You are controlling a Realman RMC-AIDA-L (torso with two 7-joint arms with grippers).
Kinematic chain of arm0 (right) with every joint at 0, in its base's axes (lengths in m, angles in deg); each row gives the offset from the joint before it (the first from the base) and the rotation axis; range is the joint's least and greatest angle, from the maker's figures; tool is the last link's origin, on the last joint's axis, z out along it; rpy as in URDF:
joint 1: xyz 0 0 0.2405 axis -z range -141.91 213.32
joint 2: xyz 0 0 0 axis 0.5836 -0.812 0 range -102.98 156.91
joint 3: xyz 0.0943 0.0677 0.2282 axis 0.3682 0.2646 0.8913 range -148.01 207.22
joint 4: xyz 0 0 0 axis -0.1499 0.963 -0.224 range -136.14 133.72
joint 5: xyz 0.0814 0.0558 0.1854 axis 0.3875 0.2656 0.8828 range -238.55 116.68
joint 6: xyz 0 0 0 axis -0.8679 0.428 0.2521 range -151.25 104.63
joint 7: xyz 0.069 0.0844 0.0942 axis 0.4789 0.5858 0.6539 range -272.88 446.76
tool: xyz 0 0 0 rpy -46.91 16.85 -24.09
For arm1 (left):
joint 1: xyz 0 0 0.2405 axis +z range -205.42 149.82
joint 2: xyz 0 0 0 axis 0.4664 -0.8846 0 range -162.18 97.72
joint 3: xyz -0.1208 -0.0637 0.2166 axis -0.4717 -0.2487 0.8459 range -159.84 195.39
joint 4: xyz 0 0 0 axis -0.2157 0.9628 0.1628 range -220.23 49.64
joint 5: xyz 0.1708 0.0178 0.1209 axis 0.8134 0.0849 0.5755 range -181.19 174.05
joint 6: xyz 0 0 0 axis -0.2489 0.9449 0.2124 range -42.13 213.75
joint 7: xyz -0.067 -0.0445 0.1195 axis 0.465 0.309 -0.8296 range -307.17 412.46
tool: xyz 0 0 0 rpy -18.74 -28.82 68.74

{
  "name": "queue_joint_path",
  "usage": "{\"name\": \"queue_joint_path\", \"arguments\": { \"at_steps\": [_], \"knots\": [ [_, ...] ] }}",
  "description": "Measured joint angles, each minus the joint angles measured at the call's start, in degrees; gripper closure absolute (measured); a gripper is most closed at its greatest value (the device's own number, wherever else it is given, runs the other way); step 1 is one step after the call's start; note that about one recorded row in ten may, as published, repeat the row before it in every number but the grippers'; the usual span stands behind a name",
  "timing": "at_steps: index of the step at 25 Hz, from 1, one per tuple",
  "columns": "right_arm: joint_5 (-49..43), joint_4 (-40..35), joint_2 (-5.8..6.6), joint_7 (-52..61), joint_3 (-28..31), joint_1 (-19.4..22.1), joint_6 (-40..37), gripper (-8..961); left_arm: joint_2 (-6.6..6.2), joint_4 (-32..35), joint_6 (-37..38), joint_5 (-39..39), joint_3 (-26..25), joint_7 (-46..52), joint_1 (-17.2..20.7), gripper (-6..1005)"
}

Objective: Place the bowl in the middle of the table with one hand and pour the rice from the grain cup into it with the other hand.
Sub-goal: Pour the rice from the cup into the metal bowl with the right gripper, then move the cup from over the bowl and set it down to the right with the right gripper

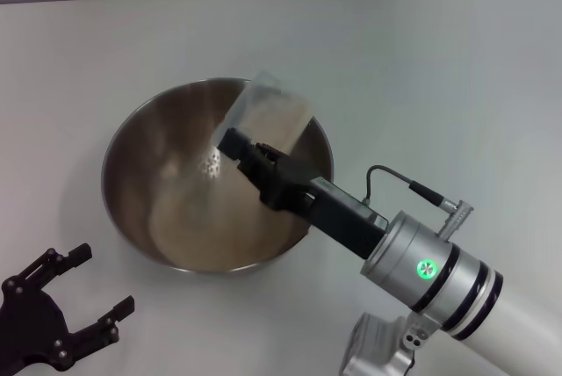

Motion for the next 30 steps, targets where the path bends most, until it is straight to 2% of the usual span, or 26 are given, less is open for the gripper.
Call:
{"name": "queue_joint_path", "arguments": {
  "at_steps": [4,9,13,14,15,18,19,20,21,23,24,25,30],
  "knots": [
    [-0.33,0.9,0.0,-11.48,-0.3,-1.03,2.21,935,0.0,0.02,0.06,0.04,0.0,0.09,-0.1,136],
    [-3.54,1.1,0.0,-17.01,0.16,-1.8,4.05,934,0.0,0.02,0.11,0.19,0.0,0.17,-0.23,136],
    [-2.59,2.75,0.0,-14.16,0.21,-1.71,4.31,934,0.0,0.01,0.15,0.25,0.0,0.18,-0.3,136],
    [0.42,6.05,0.0,-7.59,0.29,-0.91,3.93,934,0.0,-0.01,0.15,0.25,0.0,0.18,-0.31,136],
    [0.42,6.05,0.0,-7.59,0.29,-0.91,3.93,934,0.01,-0.03,0.15,0.26,0.0,0.19,-0.33,136],
    [3.96,10.66,0.0,11.85,1.28,1.12,0.69,934,0.01,-0.04,0.15,0.26,0.0,0.2,-0.37,136],
    [4.92,11.87,0.0,24.27,2.19,2.24,-1.42,934,0.01,-0.04,0.15,0.26,0.0,0.21,-0.42,136],
    [4.92,11.87,0.0,24.27,2.19,2.24,-1.42,935,0.01,-0.04,0.15,0.26,0.0,0.21,-0.48,136],
    [5.95,12.59,0.0,29.15,2.51,2.79,-1.88,935,0.01,-0.05,0.15,0.27,0.0,0.22,-0.61,136],
    [9.93,14.79,0.0,39.81,3.06,3.78,-2.39,935,0.02,-0.05,0.15,0.26,0.0,0.22,-0.68,136],
    [13.66,16.34,0.13,49.97,3.27,4.41,-3.26,935,0.03,-0.05,0.15,0.26,0.0,0.22,-0.7,136],
    [13.66,16.34,0.13,49.97,3.27,4.41,-3.26,935,0.06,-0.05,0.15,0.26,0.0,0.22,-0.71,136],
    [15.37,15.15,0.68,80.86,7.74,6.73,-5.08,934,0.09,-0.02,0.15,0.25,0.0,0.22,-0.7,136]
  ]
}}
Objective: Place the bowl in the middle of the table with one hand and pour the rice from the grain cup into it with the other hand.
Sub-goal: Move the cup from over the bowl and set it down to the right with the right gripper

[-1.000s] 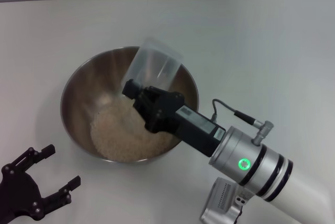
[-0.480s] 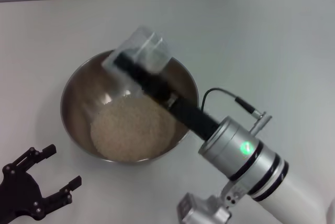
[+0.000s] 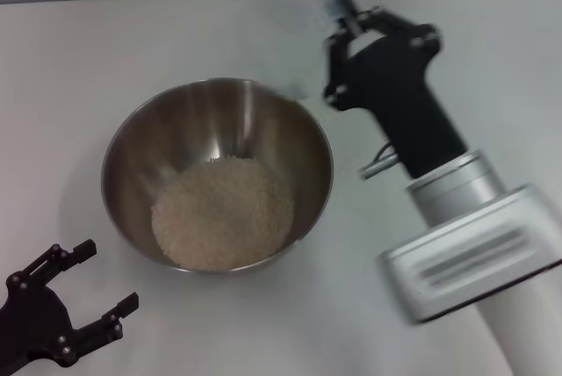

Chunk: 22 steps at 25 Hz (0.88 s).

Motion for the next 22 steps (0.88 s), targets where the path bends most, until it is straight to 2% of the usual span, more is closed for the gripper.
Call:
{"name": "queue_joint_path", "arguments": {
  "at_steps": [3,4,6,9,12,22],
  "knots": [
    [-0.28,-5.11,0.01,16.42,3.04,0.56,-0.89,934,0.01,0.02,0.03,-0.01,0.0,0.0,0.01,136],
    [-0.2,-9.58,-0.03,25.38,4.9,0.11,-1.43,934,0.01,-0.03,0.06,-0.01,0.0,-0.09,0.01,136],
    [-0.17,-11.9,-0.04,29.88,5.9,-0.28,-1.46,934,0.01,-0.07,0.13,-0.01,0.0,-0.14,0.02,136],
    [-0.12,-22.56,-0.32,43.0,7.02,-2.24,-1.48,934,0.0,-0.13,0.5,-0.01,0.0,-0.21,0.01,136],
    [-0.05,-26.64,-0.44,46.22,7.03,-2.6,-0.65,935,0.0,-0.14,1.12,-0.01,0.0,-0.18,-0.05,136],
    [-0.68,-29.25,-0.53,46.32,4.62,-3.97,6.91,935,0.0,0.03,1.57,0.0,-0.24,-0.01,-0.08,136]
  ]
}}
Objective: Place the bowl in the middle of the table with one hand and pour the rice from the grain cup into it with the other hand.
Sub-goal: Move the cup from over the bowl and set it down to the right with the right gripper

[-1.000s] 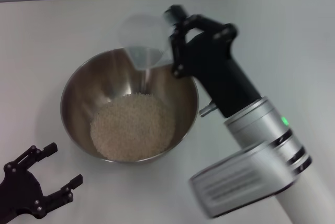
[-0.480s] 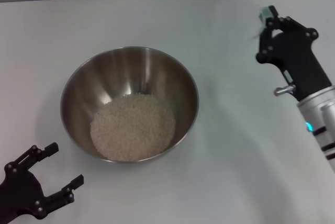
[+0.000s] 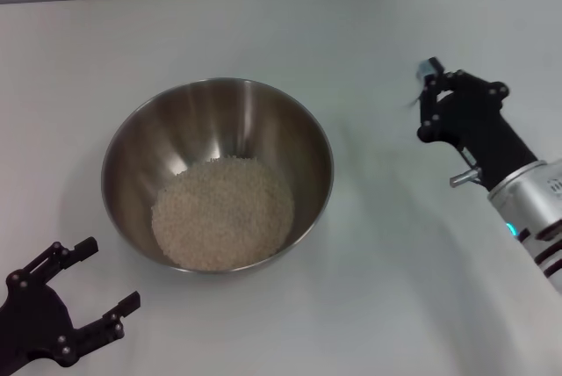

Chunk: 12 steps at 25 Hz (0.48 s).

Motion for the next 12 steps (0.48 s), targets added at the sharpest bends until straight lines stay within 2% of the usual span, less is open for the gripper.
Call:
{"name": "queue_joint_path", "arguments": {
  "at_steps": [12],
  "knots": [
    [-0.54,-0.42,-0.07,0.03,-2.7,-3.44,7.51,935,0.0,0.0,0.34,0.0,0.07,-0.13,-0.18,136]
  ]
}}
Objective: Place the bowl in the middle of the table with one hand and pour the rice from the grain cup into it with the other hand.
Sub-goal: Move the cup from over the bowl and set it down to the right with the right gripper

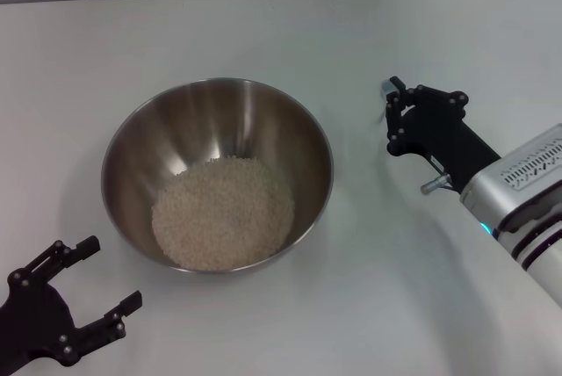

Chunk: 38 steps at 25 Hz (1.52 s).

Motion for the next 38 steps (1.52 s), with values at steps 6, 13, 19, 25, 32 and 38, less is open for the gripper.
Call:
{"name": "queue_joint_path", "arguments": {
  "at_steps": [6,13,19,25,32,38],
  "knots": [
    [-0.68,-0.23,0.01,-0.16,-0.25,-0.82,1.99,909,0.0,-0.14,0.02,0.0,0.0,-0.16,0.0,136],
    [-0.85,-0.03,0.0,-0.37,-0.23,-0.82,2.43,872,0.0,-0.12,0.02,0.0,0.14,-0.13,-0.1,136],
    [-0.85,0.04,0.01,-0.37,-0.35,-0.35,2.48,841,0.0,-0.1,0.01,0.0,0.09,0.02,-0.2,136],
    [-0.85,0.05,0.01,-0.02,-0.88,0.85,2.52,754,0.0,-0.25,-0.29,0.0,0.16,0.05,-0.4,136],
    [-0.65,0.12,0.06,0.02,-0.99,1.78,2.52,586,0.0,-0.36,-0.35,0.0,0.18,-0.06,-0.43,136],
    [-0.54,-0.2,0.14,0.05,-1.0,2.39,2.52,541,0.0,-0.41,-0.35,0.0,0.17,-0.06,-0.44,136]
  ]
}}
